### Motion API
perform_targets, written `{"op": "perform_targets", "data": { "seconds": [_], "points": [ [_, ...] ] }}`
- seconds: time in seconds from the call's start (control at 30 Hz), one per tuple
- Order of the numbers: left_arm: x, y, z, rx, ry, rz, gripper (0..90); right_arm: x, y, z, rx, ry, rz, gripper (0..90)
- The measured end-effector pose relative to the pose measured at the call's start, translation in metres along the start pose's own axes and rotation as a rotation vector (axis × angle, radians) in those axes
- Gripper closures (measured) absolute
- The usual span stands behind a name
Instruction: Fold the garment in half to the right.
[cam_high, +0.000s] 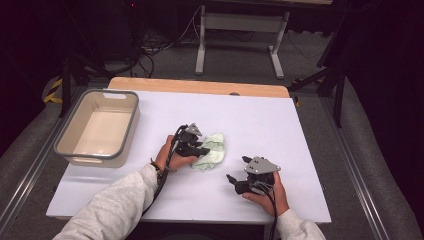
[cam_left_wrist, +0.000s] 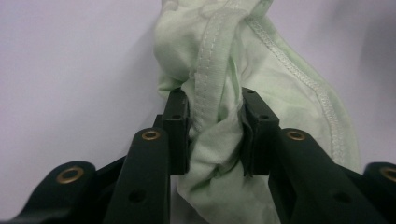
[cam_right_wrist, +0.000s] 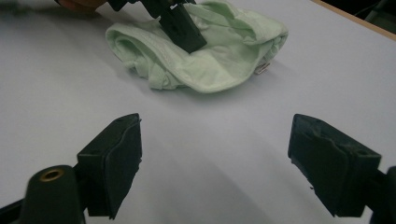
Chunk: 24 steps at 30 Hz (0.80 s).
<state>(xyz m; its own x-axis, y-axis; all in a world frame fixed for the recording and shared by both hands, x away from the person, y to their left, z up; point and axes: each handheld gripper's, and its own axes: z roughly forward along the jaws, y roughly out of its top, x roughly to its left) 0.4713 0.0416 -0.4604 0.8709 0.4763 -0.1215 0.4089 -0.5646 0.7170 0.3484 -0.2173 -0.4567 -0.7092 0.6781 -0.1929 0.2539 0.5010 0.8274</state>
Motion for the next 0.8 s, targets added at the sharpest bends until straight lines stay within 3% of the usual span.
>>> {"op": "perform_targets", "data": {
  "seconds": [0.4, 0.53, 0.8],
  "points": [
    [-0.013, 0.001, -0.017, -0.087, 0.046, 0.085, 72.3, -0.001, 0.0, -0.001, -0.006, -0.006, 0.003, 18.2],
    [-0.015, 0.0, -0.021, -0.094, 0.06, 0.113, 72.4, -0.002, 0.0, -0.002, -0.011, -0.01, 0.002, 18.2],
    [-0.017, -0.004, -0.027, -0.13, 0.057, 0.136, 72.4, -0.004, 0.0, -0.004, -0.033, -0.025, 0.013, 18.3]
  ]
}}
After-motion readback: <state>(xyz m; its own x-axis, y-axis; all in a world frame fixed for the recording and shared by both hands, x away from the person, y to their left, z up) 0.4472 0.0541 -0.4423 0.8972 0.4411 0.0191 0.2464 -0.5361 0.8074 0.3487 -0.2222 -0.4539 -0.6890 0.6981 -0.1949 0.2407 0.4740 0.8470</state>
